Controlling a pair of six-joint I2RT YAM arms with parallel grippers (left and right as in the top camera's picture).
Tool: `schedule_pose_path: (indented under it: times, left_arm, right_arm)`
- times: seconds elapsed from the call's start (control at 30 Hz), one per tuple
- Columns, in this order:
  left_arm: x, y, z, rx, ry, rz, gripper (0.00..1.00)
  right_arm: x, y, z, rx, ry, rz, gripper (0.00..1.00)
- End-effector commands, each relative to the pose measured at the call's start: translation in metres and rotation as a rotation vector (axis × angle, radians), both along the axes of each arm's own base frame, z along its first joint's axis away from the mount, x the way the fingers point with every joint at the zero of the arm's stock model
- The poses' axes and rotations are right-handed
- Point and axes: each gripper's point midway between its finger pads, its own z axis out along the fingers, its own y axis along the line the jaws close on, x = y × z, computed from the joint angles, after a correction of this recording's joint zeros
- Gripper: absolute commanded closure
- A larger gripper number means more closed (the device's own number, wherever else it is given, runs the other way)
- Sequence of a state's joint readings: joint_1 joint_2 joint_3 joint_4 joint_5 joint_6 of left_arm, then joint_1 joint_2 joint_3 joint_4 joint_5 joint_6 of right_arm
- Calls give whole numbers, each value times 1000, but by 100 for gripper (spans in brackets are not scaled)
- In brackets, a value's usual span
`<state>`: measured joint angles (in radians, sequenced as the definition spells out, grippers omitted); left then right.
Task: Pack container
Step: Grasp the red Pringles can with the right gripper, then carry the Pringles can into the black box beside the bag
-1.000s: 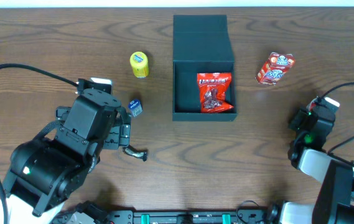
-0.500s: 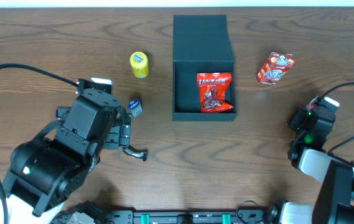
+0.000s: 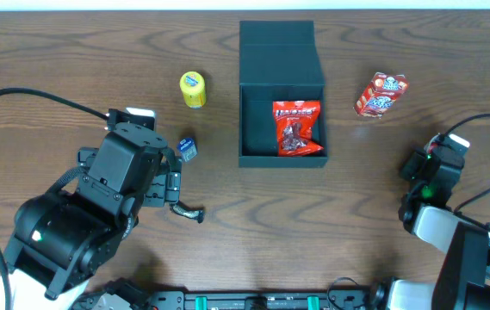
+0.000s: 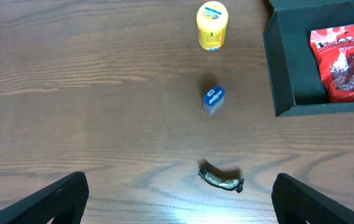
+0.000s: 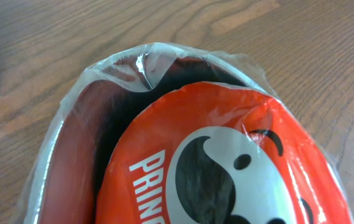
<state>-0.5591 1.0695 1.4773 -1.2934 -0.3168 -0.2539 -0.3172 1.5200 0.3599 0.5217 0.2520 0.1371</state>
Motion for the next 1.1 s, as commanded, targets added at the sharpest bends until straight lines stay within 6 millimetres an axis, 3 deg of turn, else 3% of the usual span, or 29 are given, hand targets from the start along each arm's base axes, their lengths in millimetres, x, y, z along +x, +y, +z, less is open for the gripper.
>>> schedule_pose_path:
  times: [0.0,0.3,0.37,0.5,0.7,0.83,0.93,1.07]
  left_arm:
    - [-1,1,0,5,-1,-10,5]
    - [-1,1,0,5,-1,-10,5]
    - [-1,1,0,5,-1,-10,5]
    - [-1,1,0,5,-1,-10,5]
    - [-1,1,0,5,-1,-10,5]
    - [-1,1,1,4,-3,-10,5]
    - [-3,2,2,-1,-10,-9,5]
    - [-6,4,7,-12,-28,-9,5]
  right_arm:
    - [-3,5,-9,30,27,23,48]
    - [-4,7,-12,49,33,26,63]
    - [-5,8,-13,62,29,18,71]
    - [-5,8,-13,79,18,4,97]
    - [4,24,-7,103,-7,70,99]
    - [15,53,27,105,-83,177,99]
    - [11,73,50,105,-91,232,99]
    - [-2,106,98,192,-101,273,99]
